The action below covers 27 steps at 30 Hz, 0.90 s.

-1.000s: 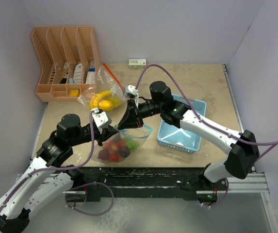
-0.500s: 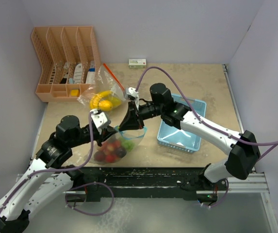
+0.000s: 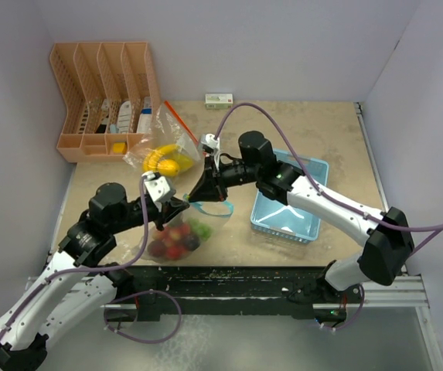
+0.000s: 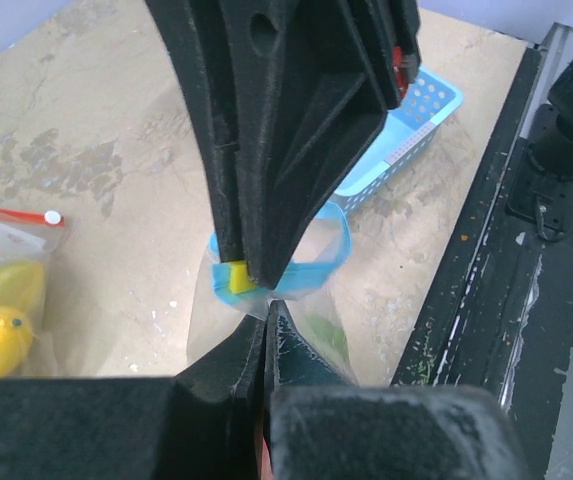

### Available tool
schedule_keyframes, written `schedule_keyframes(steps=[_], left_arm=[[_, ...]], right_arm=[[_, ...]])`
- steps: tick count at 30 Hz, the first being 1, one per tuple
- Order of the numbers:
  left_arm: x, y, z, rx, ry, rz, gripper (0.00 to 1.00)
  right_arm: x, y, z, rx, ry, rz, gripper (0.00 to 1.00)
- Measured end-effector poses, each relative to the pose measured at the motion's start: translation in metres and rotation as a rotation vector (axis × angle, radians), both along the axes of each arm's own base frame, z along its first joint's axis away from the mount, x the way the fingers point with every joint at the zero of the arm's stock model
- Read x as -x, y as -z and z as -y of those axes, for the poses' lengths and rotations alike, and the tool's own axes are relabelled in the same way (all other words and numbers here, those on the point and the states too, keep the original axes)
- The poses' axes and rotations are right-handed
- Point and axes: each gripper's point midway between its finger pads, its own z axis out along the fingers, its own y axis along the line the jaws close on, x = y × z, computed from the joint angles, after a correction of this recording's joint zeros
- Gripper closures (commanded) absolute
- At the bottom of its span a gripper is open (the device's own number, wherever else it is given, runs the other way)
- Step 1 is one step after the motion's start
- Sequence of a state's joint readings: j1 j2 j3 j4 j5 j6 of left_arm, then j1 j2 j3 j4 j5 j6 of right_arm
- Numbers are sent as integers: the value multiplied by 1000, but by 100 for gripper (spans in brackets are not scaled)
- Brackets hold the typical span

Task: Place the food in the zip-top bag and seal the zipper
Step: Zip the zipper food storage bag at the center of the board.

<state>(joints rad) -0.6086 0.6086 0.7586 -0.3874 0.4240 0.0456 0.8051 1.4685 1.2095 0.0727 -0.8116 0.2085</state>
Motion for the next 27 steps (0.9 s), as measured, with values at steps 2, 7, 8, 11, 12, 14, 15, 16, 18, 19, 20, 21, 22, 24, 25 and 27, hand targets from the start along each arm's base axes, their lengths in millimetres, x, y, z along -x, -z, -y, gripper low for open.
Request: schedule_keyframes(steps=[2, 7, 8, 11, 12, 14, 15, 16, 18, 19, 20, 21, 22, 24, 25, 27], left_arm=[[1, -1, 4, 6, 24, -1, 100], [2, 3, 13, -5, 87, -9, 94], [3, 5, 14, -10, 97, -14, 93], [6, 7, 17, -20, 132, -15, 93], [7, 8, 18, -21, 140, -15, 97], [8, 7, 19, -20, 153, -15, 100], [9, 7, 20, -20, 162, -15, 100], [10, 8, 21, -22, 173, -10, 100], [10, 11, 24, -28, 195, -13, 100], [10, 12, 25, -30, 203, -18, 100], [10, 13, 26, -34, 211, -26, 100], [10, 15, 28, -38, 219, -39, 100], [10, 15, 29, -42, 223, -50, 100], [8, 14, 29, -50, 222, -68, 100], [8, 14, 29, -54, 219, -73, 100], [8, 13, 27, -57, 206, -71, 100]], right_arm=[[0, -5, -1, -8, -8, 2, 96], [2, -10, -2, -13, -42, 10, 96], [3, -10, -1, -11, -48, 6, 96], [6, -10, 0, -14, -70, 4, 95], [7, -9, 1, -12, -74, 3, 95], [9, -8, 2, -7, -86, 3, 95], [10, -8, 2, -5, -92, 4, 95], [10, -8, 2, -5, -95, 6, 95], [11, -7, 3, 0, -103, 8, 95], [12, -6, 4, 4, -107, 6, 95], [13, -5, 5, 8, -112, 3, 95], [14, -3, 6, 13, -115, 1, 95], [13, -2, 7, 18, -114, 0, 95], [11, -1, 9, 23, -108, -2, 95], [10, 0, 9, 24, -106, 0, 95], [9, 0, 9, 26, -101, 9, 95]])
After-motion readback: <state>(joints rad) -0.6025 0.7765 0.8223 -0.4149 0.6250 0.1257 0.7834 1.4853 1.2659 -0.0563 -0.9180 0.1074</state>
